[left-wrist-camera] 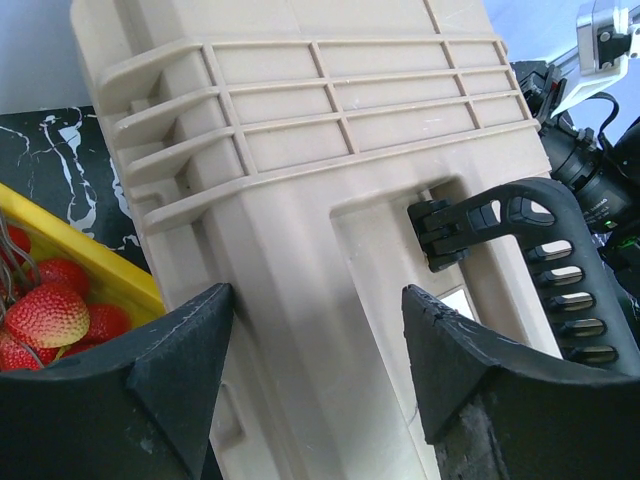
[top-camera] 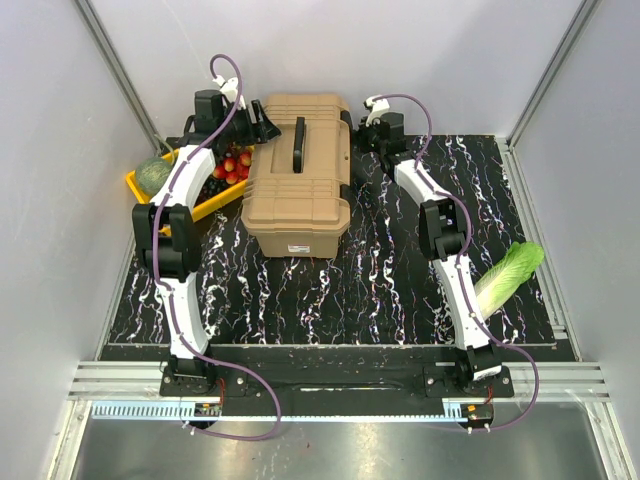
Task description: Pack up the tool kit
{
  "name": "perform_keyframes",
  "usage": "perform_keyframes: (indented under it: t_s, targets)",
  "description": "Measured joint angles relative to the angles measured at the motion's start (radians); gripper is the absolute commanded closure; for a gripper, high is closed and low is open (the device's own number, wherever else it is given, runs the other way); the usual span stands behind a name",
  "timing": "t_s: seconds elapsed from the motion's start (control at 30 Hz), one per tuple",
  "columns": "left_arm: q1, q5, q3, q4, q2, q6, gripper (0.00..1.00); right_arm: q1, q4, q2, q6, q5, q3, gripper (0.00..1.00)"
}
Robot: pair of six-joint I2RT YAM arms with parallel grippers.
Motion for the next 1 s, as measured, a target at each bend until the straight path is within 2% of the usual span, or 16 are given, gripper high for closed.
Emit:
perform_keyframes:
  t_s: [0.57, 0.87, 1.0]
  targets:
    - [0.006, 0.020, -0.050, 0.079, -0.008, 0.002, 0.36, 0.002, 0.010, 0.005, 0.013, -0.004, 0.000, 1.00]
    - [0.007, 0.029, -0.138, 0.178, -0.042, -0.006, 0.38, 0.019, 0.019, 0.052, 0.142, -0.034, 0.029, 1.00]
    - [0.008, 0.031, -0.175, 0.181, -0.070, -0.012, 0.39, 0.042, 0.020, 0.057, 0.184, 0.006, 0.030, 1.00]
